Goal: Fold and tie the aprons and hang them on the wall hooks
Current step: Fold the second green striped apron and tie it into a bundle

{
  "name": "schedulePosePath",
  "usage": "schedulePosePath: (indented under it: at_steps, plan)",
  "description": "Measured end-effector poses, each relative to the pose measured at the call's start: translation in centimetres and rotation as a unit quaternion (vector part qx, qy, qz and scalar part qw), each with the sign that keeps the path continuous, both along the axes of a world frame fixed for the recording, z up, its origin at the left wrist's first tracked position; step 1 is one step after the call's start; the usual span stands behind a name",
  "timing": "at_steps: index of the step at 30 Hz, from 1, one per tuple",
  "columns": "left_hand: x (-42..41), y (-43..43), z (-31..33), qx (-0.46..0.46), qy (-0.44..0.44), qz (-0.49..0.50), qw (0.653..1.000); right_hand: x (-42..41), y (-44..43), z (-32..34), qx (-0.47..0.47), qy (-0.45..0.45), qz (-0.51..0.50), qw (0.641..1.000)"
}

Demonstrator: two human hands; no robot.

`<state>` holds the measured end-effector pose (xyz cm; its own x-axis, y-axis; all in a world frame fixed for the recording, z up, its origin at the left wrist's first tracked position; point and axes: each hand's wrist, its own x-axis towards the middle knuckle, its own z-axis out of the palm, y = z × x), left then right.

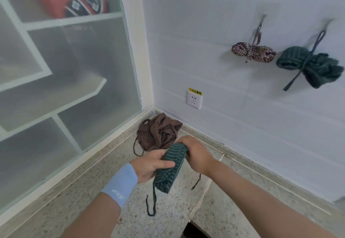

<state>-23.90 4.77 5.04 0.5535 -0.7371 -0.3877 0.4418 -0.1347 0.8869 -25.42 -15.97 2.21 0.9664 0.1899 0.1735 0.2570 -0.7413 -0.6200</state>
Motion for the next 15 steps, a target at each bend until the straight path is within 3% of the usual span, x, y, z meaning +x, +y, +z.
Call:
schedulePosePath:
  at_steps: [4, 9, 13, 15]
  plan:
    - [-0.4, -0.6, 1.0, 0.056, -0.107, 0.112, 0.986, 0.2, -0.3, 5.0, 0.149, 0.128, -0.022, 0.980]
    - [-0.6, -1.0, 2.6, 0.032, -0.151, 0.030, 0.988, -0.6, 0.4, 9.2, 0.241, 0.229, -0.036, 0.942]
    - [-0.2, -0.7, 4.2, 0.047, -0.184, 0.090, 0.978, -1.4, 0.5, 11.2, 0.362, 0.299, -0.003, 0.883]
    - [0.2, -0.7, 5.3, 0.059, -0.215, 0.078, 0.972, -1.7, 1.0, 11.6, 0.362, 0.296, 0.007, 0.884]
